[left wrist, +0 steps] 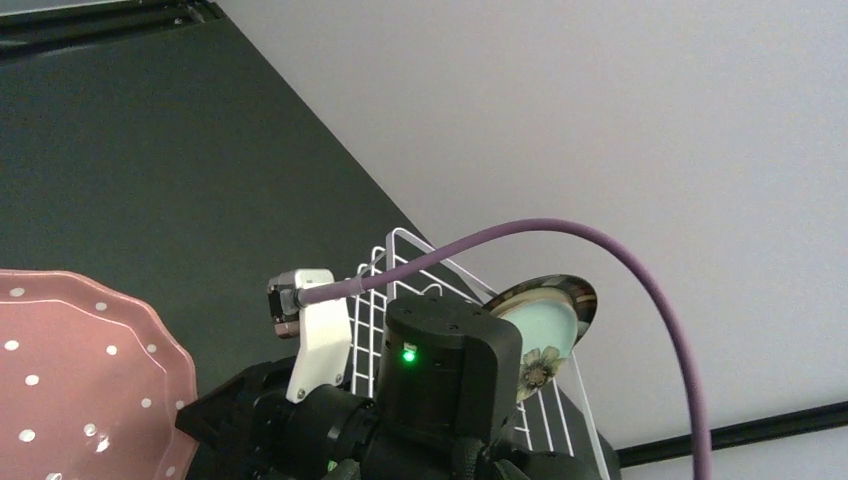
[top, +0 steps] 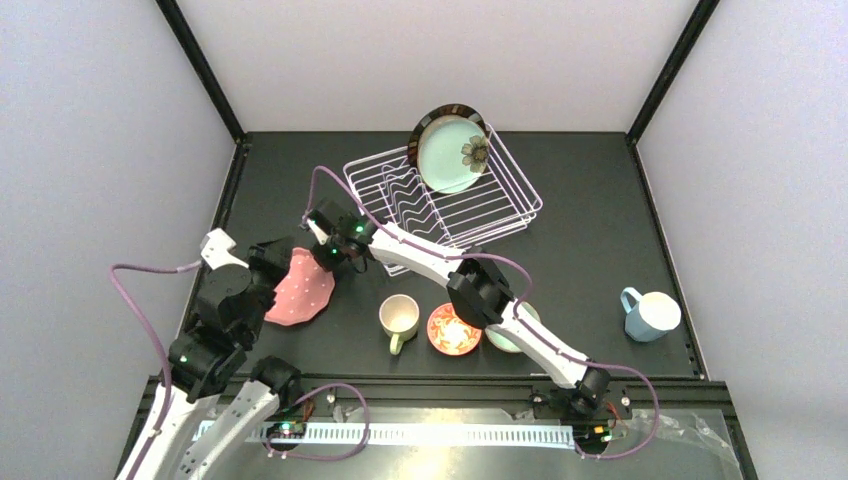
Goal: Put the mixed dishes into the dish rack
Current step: Grab the plate at the corner of the board.
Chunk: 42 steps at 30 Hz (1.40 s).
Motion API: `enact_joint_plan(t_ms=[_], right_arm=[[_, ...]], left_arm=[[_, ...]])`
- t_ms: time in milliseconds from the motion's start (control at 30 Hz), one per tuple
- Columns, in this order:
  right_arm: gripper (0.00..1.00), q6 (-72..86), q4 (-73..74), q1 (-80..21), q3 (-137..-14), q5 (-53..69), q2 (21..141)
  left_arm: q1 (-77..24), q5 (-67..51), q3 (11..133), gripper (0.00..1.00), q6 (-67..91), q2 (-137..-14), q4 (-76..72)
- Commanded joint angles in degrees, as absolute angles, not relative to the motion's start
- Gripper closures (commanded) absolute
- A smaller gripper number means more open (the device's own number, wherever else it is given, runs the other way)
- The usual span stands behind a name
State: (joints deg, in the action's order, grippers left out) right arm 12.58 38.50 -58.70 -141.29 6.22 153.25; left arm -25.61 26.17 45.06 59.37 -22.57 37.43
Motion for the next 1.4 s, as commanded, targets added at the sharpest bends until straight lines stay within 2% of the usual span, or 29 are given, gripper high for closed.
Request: enact_joint_plan(t_ms=[0, 600, 967, 1367], right_arm=[[1.00, 10.4, 41.4, -58.2, -140.6, 2.2, 148.4], [1.00, 8.4, 41.0, -56.4, -140.1, -1.8, 144.6], [1.00, 7.6, 40.7, -54.6, -140.0, -2.1, 143.9], [1.00, 7.9, 40.7, -53.3, -141.6, -1.2, 144.6]], left_arm=[[-25.4, 27.5, 44.6, 0.24, 60.8, -24.3, 37.0], [-25.4, 28.6, 41.7, 0.23, 64.5, -25.5, 37.0], [-25.5, 26.9, 37.8, 0.14, 68.2, -27.3, 34.5], [-25.4, 19.1, 30.6, 0.11, 73.7, -27.5, 29.7]])
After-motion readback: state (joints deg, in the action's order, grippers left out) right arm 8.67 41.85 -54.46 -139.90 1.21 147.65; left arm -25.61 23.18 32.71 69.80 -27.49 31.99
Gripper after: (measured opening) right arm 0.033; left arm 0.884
